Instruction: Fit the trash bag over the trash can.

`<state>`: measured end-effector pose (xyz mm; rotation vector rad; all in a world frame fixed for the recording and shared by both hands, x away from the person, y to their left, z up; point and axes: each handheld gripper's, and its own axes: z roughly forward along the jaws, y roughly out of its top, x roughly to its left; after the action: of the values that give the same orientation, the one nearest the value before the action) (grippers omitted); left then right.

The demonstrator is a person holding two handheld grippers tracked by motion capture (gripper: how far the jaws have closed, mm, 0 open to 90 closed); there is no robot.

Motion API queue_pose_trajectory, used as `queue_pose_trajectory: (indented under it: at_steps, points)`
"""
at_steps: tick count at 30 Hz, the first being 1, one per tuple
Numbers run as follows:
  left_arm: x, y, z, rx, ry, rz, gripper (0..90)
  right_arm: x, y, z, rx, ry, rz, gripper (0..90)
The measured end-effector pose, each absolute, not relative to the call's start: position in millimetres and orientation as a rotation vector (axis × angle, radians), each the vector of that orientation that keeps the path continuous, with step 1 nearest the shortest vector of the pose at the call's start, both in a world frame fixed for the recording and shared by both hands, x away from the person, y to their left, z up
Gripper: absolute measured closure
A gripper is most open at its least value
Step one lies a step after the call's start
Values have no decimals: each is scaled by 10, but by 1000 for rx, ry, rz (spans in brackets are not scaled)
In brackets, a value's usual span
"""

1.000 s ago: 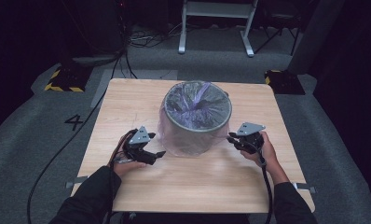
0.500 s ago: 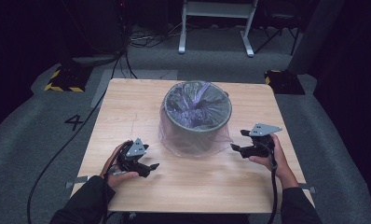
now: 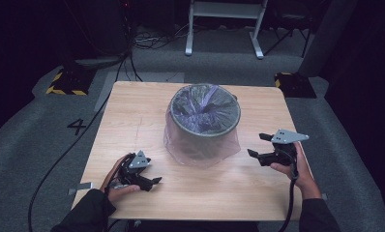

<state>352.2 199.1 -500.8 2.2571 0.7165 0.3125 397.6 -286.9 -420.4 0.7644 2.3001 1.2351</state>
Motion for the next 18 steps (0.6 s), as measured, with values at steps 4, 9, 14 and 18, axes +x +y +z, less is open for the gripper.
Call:
queue_pose_trajectory:
  at_steps: [4, 9, 14, 18]
  points:
    - [3519, 1996, -5029, 2264, 717, 302, 156, 3966, -2888, -4139, 774, 2269, 1253, 203]
    - [3535, 2006, -5042, 2254, 721, 291, 151, 3960, -2881, -3940, 764, 2217, 1297, 199]
    - [3546, 2002, -5043, 2259, 711, 287, 147, 3954, -2816, -3763, 721, 2209, 1313, 194]
    - [3549, 2000, -5043, 2260, 709, 287, 144, 3965, -2679, -3580, 672, 2206, 1314, 199]
